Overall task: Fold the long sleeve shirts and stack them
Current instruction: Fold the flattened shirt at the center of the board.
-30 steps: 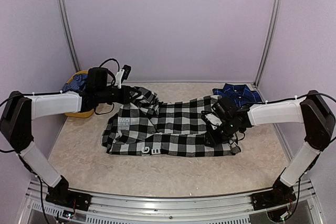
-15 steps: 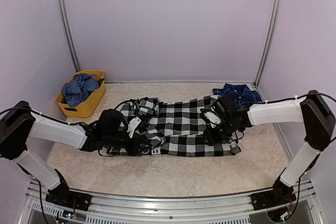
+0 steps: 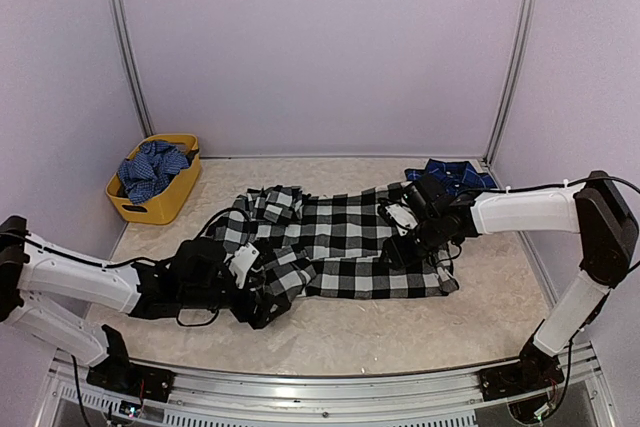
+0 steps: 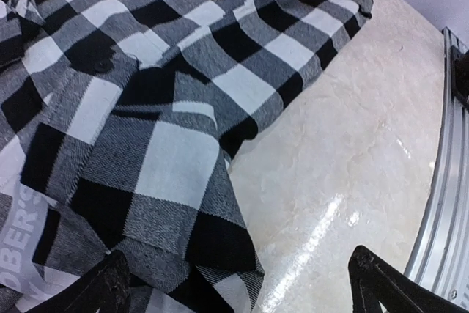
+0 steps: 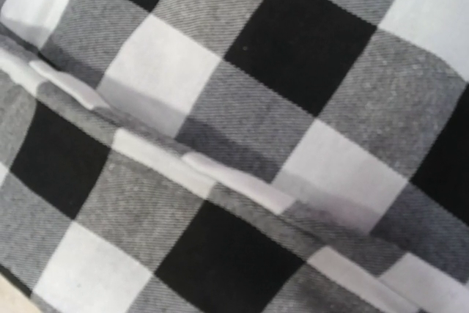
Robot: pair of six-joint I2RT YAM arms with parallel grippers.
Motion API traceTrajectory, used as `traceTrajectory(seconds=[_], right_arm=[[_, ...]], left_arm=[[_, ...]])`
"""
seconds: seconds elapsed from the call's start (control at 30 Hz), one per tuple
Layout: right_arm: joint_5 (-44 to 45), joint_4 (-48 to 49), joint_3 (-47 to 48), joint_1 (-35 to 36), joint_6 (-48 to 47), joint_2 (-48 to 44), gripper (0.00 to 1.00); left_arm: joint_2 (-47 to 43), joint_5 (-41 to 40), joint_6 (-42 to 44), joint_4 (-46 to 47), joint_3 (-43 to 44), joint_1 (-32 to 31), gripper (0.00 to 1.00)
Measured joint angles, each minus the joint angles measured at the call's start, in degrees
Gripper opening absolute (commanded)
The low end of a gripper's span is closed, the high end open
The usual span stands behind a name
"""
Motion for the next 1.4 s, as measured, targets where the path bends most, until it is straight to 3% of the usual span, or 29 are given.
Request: traceTrajectory(seconds=[0.17, 0.37, 0.63, 0.9, 1.17, 1.4], right_arm=[[0.0, 0.0, 0.0, 0.3, 0.3, 0.0, 0.48], [-0.2, 0.1, -0.1, 0.5, 0.5, 0.0, 0.48], [-0.5, 0.3, -0.4, 0.5, 0.5, 0.0, 0.48], [-0.7, 0.3, -1.3, 0.5, 0.7, 0.0, 0.48], [-0.7, 0.3, -1.3, 0.6, 0.8, 0.0, 0.48], [-0.9, 0.3, -1.3, 0.8, 0.7, 0.7, 0.48]], left_arm=[[-4.2, 3.0, -3.2, 0.5, 0.2, 9.2, 0.95], [0.6, 7.1, -7.9, -1.4, 4.6, 17.6, 0.83], [10.8, 10.0, -10.5, -3.2, 10.8, 21.6, 0.70], [16.2, 13.3, -10.6, -4.6, 13.9, 23.4, 0.45], [18.6, 16.8, -10.8, -4.6, 14.5, 23.4, 0.30], [18.8, 19.1, -11.0, -4.2, 14.5, 23.4, 0.09]])
